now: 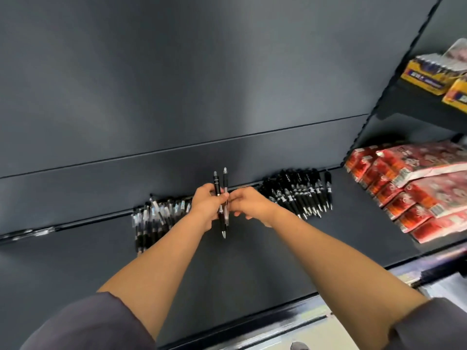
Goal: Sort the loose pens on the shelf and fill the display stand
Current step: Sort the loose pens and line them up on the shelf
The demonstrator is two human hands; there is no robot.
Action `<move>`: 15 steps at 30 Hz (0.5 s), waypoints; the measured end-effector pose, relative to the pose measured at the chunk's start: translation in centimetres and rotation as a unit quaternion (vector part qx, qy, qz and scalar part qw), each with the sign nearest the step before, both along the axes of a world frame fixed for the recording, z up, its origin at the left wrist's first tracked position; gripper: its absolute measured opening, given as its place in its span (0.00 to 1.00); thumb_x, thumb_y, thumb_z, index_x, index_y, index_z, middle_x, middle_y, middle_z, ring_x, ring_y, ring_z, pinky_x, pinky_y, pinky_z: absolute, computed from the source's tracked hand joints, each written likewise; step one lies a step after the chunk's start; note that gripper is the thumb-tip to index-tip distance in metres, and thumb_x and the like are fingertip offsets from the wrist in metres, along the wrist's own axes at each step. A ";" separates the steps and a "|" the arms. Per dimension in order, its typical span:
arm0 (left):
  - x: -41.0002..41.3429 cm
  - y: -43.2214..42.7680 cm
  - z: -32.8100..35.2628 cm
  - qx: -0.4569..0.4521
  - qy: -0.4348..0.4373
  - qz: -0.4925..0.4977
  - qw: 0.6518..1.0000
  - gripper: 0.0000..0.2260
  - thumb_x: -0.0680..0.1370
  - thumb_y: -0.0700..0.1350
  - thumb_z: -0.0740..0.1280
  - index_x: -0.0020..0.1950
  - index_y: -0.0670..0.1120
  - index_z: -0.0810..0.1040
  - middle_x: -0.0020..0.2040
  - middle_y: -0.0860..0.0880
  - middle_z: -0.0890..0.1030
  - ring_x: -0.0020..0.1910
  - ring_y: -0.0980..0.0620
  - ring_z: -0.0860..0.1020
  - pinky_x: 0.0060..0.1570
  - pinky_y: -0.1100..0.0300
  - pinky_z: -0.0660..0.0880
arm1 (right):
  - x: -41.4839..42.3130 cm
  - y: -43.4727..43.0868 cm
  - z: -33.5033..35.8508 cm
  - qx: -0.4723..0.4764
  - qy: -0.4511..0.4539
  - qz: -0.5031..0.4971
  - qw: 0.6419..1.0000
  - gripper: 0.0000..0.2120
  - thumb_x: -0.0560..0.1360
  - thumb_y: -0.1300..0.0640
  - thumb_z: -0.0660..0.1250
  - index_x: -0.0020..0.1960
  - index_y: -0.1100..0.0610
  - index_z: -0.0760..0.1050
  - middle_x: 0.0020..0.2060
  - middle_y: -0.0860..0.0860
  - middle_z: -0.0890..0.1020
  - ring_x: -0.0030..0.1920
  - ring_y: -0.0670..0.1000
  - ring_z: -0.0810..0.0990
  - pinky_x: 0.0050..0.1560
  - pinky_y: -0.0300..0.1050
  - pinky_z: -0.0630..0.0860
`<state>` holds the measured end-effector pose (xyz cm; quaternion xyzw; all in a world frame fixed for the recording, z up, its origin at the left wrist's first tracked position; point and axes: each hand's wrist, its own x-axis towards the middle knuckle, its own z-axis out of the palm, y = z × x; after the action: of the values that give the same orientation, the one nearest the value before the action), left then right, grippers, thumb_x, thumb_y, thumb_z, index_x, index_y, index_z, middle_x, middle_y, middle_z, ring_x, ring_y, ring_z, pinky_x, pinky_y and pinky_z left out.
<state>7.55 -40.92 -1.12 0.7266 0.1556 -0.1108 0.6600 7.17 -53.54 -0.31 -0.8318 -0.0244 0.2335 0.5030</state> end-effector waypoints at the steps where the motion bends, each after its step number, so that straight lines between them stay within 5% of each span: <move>1: 0.2 -1.0 0.0 0.005 -0.002 -0.009 1.000 0.07 0.77 0.36 0.66 0.41 0.46 0.71 0.41 0.46 0.79 0.36 0.50 0.78 0.37 0.54 0.77 | 0.0 -1.0 -0.2 0.011 -0.001 -0.016 1.000 0.09 0.73 0.63 0.66 0.53 0.62 0.78 0.38 0.52 0.78 0.34 0.45 0.73 0.26 0.35 0.63; 9: 1.5 -5.2 0.6 -0.049 0.009 -0.069 0.996 0.04 0.79 0.37 0.63 0.45 0.42 0.74 0.42 0.44 0.80 0.40 0.47 0.80 0.43 0.49 0.80 | 0.5 -5.6 -0.6 0.047 -0.036 -0.119 0.991 0.06 0.73 0.65 0.69 0.48 0.57 0.80 0.29 0.49 0.79 0.23 0.39 0.71 0.21 0.28 0.62; 15: 2.7 -5.8 1.1 -0.106 0.028 -0.092 0.990 0.05 0.81 0.40 0.59 0.47 0.43 0.74 0.45 0.43 0.82 0.42 0.47 0.81 0.39 0.53 0.78 | 0.7 -6.7 0.1 0.047 -0.036 -0.178 0.982 0.09 0.73 0.67 0.67 0.53 0.64 0.79 0.33 0.52 0.77 0.28 0.46 0.70 0.23 0.28 0.64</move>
<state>10.29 -46.77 -0.04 0.6600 0.0941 -0.2077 0.7158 7.87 -60.23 -0.23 -0.8063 0.0946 0.1090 0.5737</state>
